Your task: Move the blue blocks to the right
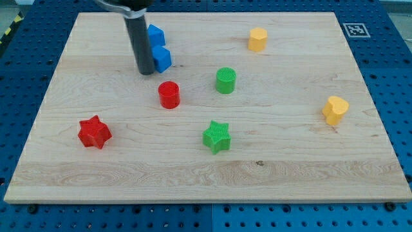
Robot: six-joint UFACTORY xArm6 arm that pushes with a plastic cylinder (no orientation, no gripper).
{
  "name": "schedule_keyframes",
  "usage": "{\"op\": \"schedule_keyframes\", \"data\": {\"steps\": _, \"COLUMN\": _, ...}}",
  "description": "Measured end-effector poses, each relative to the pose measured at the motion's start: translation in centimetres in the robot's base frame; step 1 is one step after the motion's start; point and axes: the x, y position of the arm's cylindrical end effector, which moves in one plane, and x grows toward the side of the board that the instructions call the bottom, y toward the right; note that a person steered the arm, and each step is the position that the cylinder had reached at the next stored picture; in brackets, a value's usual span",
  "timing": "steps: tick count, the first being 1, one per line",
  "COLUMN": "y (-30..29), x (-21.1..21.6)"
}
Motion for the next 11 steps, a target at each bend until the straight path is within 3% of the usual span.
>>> {"op": "schedule_keyframes", "data": {"steps": 1, "y": 2.7, "x": -0.4}}
{"op": "schedule_keyframes", "data": {"steps": 2, "y": 1.4, "x": -1.6}}
{"op": "schedule_keyframes", "data": {"steps": 3, "y": -3.7, "x": -3.8}}
{"op": "schedule_keyframes", "data": {"steps": 4, "y": -6.6, "x": -8.8}}
{"op": "schedule_keyframes", "data": {"steps": 6, "y": 0.5, "x": -8.9}}
{"op": "schedule_keyframes", "data": {"steps": 7, "y": 0.8, "x": -8.5}}
{"op": "schedule_keyframes", "data": {"steps": 8, "y": -3.9, "x": -8.2}}
{"op": "schedule_keyframes", "data": {"steps": 9, "y": -2.0, "x": -4.9}}
{"op": "schedule_keyframes", "data": {"steps": 11, "y": 1.3, "x": -7.4}}
